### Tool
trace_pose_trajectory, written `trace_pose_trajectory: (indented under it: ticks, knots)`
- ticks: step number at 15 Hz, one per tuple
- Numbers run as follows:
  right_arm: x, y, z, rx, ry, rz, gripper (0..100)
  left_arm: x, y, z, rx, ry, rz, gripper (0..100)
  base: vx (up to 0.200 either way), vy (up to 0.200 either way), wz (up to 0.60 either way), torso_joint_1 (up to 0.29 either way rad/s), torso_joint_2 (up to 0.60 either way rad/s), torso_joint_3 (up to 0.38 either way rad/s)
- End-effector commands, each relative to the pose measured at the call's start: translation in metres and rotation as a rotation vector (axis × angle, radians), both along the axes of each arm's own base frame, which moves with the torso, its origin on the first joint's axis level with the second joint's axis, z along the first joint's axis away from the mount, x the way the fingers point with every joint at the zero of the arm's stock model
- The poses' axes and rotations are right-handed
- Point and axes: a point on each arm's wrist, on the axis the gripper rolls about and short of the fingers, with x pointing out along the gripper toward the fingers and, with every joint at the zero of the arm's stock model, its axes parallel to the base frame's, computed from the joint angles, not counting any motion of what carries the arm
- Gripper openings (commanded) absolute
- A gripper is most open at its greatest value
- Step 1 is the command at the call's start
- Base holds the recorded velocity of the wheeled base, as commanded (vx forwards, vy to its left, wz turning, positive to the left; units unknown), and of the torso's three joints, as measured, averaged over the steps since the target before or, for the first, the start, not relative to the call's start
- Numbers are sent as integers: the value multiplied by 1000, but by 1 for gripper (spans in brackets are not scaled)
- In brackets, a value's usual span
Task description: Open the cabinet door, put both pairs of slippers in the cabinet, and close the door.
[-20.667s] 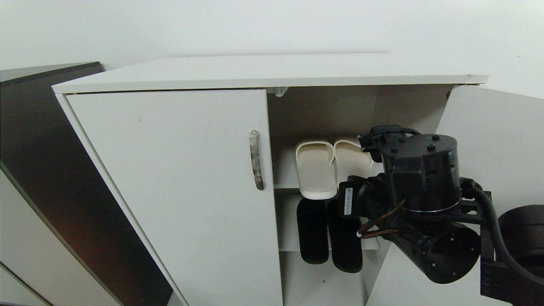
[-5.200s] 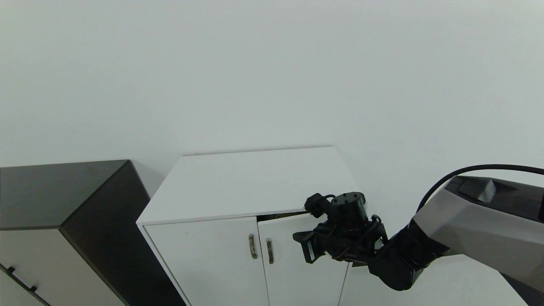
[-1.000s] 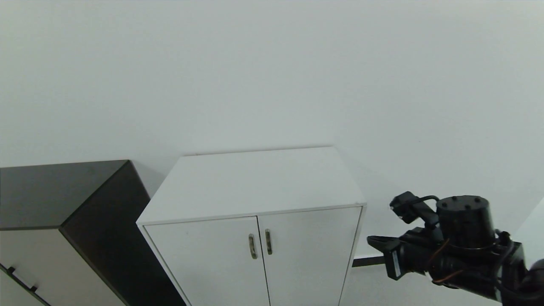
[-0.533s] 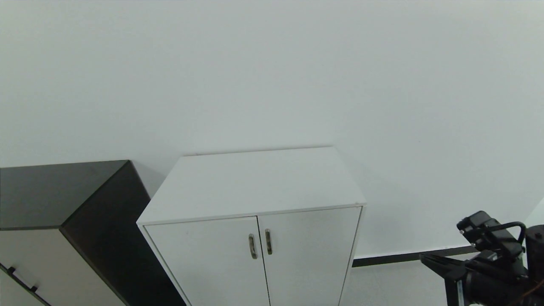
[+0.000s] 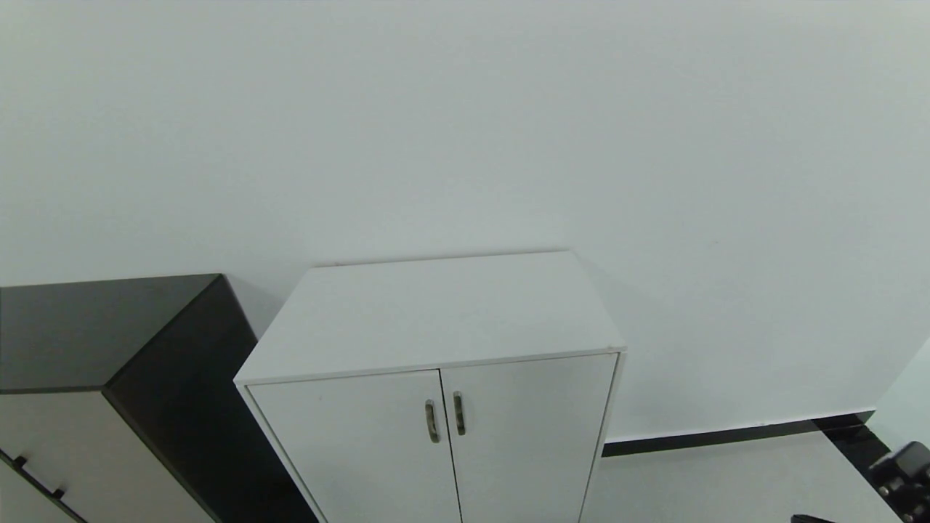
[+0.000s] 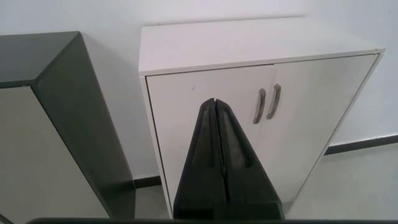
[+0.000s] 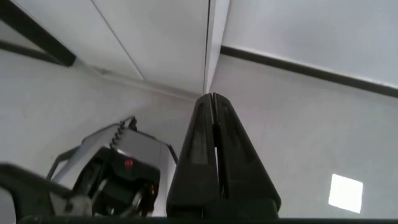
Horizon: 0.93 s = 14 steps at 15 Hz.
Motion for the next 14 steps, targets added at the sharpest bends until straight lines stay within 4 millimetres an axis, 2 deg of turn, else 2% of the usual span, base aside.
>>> trace_pose_trajectory:
  ticks: [1,3,6,11,13,14]
  knots:
    - [-27,-14,2,17,-36,2,0,0,0,0,1,1,0,0,0,0,0,0,0,0]
    - [-47,-23,-6,-15,-9,28,0,0,0,0,-1,1,0,0,0,0,0,0,0,0]
    - [-67,-31,-13,28,-12,114,0,0,0,0,1,1,0,0,0,0,0,0,0,0]
    - [-73,-33,-17,47,-18,204,0,0,0,0,-5,1,2,0,0,0,0,0,0,0]
    - [-73,-34,-16,39,-38,136,0,0,0,0,-5,1,2,0,0,0,0,0,0,0]
    - [-74,-38,-16,34,-70,-31,0,0,0,0,-5,1,2,0,0,0,0,0,0,0]
